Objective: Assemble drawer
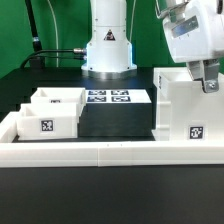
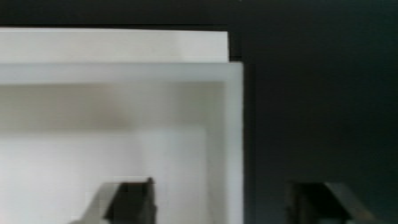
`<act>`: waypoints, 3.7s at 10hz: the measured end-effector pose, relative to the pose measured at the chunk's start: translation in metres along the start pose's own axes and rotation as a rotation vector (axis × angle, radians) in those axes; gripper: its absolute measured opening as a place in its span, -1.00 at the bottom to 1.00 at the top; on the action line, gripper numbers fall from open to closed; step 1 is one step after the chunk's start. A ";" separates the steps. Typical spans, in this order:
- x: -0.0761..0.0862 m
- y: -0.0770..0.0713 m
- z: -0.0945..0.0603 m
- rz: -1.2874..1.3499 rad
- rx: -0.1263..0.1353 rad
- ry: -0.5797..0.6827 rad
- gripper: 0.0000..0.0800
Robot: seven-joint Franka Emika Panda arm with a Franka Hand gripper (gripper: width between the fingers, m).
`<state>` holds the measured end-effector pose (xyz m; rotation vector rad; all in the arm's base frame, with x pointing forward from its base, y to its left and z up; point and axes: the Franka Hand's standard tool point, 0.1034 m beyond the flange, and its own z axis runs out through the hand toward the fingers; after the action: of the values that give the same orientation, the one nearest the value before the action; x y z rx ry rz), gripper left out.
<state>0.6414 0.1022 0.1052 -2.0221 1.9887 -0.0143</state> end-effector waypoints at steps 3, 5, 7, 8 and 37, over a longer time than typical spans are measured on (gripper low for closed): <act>0.000 -0.001 0.000 -0.001 0.002 0.000 0.60; 0.000 -0.001 0.000 -0.001 0.002 0.000 0.62; 0.001 0.005 -0.016 -0.142 0.010 -0.006 0.62; 0.003 0.010 -0.032 -0.169 0.022 -0.013 0.62; 0.167 0.112 -0.042 -1.550 -0.356 -0.257 0.62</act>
Offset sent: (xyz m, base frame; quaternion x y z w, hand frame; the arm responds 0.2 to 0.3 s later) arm 0.0000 0.0000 0.0000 0.0000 0.0000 0.0000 1.0000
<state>0.5295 -0.0689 0.0869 -2.9915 -0.0763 0.2487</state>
